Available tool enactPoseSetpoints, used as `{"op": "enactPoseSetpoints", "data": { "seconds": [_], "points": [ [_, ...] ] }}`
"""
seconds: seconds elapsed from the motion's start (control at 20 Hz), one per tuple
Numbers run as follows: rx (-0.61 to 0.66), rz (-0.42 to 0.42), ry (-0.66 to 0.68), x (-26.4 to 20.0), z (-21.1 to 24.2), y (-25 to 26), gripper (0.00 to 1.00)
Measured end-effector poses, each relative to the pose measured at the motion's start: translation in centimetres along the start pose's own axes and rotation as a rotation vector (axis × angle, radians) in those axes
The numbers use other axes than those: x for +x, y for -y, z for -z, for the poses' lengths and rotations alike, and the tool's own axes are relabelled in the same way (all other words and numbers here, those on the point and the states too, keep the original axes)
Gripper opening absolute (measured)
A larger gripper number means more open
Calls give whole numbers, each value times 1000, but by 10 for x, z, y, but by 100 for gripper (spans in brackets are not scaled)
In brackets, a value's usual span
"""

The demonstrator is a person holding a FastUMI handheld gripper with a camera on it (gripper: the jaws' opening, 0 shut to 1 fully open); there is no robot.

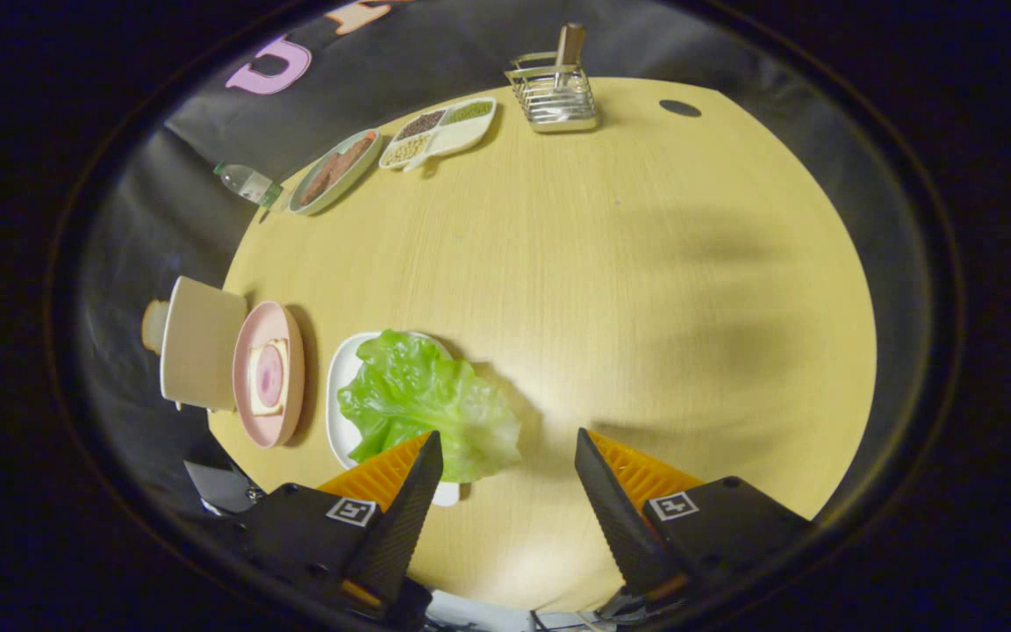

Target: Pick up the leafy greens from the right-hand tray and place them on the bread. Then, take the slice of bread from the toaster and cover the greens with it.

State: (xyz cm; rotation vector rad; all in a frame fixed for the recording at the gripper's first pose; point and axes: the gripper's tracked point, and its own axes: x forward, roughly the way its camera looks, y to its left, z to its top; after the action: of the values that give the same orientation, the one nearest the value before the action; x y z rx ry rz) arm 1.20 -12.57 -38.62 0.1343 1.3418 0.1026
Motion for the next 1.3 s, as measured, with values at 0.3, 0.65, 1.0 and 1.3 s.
{"op": "enactPoseSetpoints", "data": {
  "seconds": [0.3, 0.65, 1.0, 1.3],
  "points": [
    [43, -36, -38, 13, -3, -3, 89],
    [37, -58, -44, 16, 0, -9, 43],
    [80, -80, -36, 14, -6, -25, 10],
    [141, -89, 41, -6, -19, -36, 4]
  ]
}}
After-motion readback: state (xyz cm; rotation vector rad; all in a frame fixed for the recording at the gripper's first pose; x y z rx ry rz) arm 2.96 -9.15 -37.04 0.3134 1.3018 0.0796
